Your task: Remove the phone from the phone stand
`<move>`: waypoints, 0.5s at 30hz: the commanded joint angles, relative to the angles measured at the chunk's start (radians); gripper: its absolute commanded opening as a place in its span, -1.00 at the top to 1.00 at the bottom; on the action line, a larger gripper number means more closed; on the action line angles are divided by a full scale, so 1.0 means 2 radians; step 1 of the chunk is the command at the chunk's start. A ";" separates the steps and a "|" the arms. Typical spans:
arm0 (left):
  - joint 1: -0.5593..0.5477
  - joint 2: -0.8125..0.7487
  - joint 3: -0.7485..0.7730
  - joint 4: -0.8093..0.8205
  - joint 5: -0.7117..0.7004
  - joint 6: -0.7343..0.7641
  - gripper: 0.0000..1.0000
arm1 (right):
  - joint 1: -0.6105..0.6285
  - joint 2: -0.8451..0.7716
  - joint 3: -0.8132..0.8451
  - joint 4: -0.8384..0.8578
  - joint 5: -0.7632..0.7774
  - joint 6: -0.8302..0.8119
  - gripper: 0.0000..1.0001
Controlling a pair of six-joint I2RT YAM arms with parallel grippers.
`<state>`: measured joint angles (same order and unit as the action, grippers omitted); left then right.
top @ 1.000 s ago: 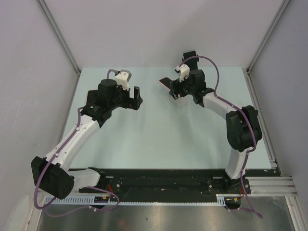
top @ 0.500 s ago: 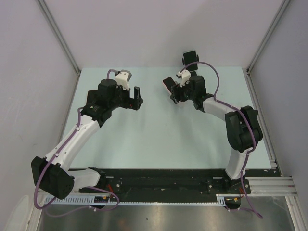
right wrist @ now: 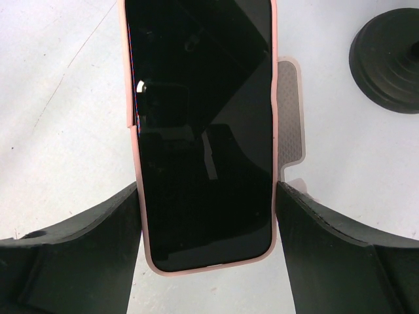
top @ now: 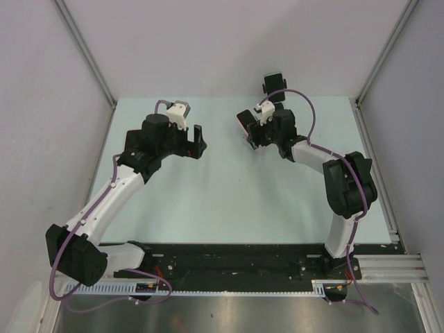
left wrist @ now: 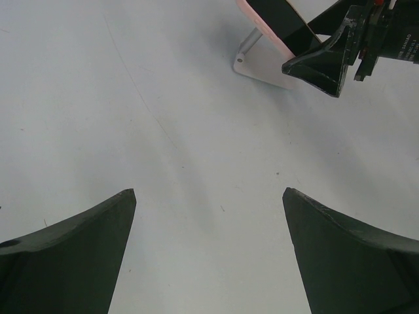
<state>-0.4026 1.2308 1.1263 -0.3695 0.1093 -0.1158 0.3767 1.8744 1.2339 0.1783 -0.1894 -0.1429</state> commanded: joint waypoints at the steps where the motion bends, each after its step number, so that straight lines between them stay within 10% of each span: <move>1: 0.003 0.002 0.017 0.005 0.010 -0.003 -1.00 | 0.000 0.012 0.001 0.025 0.001 -0.004 -0.20; 15: 0.003 0.002 0.018 0.006 0.012 -0.004 -1.00 | 0.000 0.029 0.001 0.032 -0.003 0.002 -0.62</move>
<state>-0.4026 1.2366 1.1263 -0.3695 0.1112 -0.1158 0.3771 1.9045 1.2339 0.2131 -0.2008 -0.1425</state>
